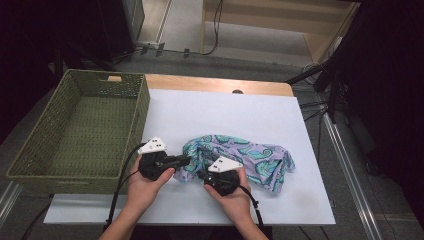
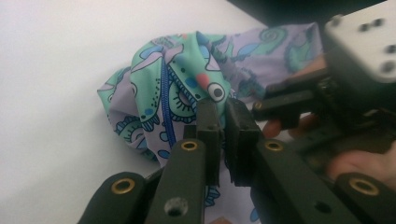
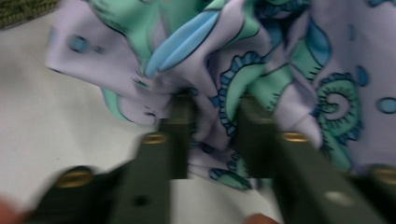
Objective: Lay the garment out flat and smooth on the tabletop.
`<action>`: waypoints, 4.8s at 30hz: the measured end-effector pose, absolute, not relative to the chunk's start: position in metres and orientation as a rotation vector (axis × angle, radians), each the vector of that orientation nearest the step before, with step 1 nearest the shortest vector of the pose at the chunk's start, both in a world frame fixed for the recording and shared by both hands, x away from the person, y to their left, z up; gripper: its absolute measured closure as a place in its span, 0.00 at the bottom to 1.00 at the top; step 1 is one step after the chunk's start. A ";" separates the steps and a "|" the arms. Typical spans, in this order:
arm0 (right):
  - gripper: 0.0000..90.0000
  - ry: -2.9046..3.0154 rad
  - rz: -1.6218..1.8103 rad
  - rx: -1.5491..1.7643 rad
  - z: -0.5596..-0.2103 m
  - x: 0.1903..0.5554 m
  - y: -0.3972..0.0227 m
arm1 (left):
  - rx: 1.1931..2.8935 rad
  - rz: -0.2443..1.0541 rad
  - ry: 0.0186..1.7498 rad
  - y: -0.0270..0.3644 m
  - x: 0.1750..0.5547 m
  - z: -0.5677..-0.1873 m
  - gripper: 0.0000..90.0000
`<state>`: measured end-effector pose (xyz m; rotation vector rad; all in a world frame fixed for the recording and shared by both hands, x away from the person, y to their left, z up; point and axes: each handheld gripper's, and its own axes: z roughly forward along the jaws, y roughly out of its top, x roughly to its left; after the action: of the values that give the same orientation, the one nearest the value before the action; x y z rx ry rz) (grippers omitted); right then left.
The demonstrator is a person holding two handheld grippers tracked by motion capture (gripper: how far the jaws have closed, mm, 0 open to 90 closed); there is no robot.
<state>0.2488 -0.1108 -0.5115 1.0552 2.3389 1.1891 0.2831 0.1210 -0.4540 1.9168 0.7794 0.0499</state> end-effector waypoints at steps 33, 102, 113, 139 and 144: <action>0.85 2.635 1.341 0.670 -0.500 0.176 -0.056 | 2.105 0.161 0.885 0.097 0.283 -0.482 0.47; 0.46 2.340 1.033 1.244 -0.511 0.290 -0.192 | 2.237 0.016 0.530 0.051 0.244 -0.509 0.98; 0.96 2.355 1.058 1.245 -0.503 0.280 -0.204 | 2.172 0.140 0.517 0.058 0.241 -0.495 0.98; 0.67 2.238 1.250 1.169 -0.456 0.254 -0.217 | 2.255 -0.018 0.391 0.024 0.216 -0.507 0.99; 0.53 2.374 1.153 1.086 -0.469 0.287 -0.170 | 2.253 -0.022 0.371 0.026 0.212 -0.508 0.99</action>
<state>0.2872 -0.1700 -0.4691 1.0864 2.3739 1.1534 0.2125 0.0261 -0.5080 2.2531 0.3715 -0.0217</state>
